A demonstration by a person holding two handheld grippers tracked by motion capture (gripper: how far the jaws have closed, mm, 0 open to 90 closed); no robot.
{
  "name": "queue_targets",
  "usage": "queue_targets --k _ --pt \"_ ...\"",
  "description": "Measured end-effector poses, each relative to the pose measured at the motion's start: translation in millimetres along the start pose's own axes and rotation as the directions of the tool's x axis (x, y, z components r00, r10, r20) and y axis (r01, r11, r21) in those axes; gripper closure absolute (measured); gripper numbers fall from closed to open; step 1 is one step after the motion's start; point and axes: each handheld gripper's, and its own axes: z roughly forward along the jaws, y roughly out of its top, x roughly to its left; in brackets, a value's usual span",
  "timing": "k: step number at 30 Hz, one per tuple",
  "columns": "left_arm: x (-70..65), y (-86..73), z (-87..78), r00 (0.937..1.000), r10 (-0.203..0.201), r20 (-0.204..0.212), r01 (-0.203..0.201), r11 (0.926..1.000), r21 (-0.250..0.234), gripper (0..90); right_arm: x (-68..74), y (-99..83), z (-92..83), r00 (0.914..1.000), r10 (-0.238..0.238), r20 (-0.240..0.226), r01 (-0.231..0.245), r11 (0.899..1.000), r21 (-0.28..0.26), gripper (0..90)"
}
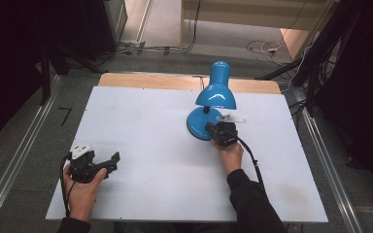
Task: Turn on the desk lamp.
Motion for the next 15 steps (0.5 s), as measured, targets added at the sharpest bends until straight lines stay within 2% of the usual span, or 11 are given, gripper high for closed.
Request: queue_targets --k 8,15 --pt "0.1 0.0 -0.1 1.0000 -0.002 0.000 0.002 1.0000 -0.002 8.6 1.0 -0.9 -0.5 1.0000 -0.005 0.006 0.005 1.000 -0.005 87.7" --pt "-0.1 0.0 -0.1 1.0000 0.001 0.000 -0.001 1.0000 0.000 8.6 2.5 -2.0 -1.4 0.9994 -0.030 0.016 0.030 1.000 -0.006 87.8"
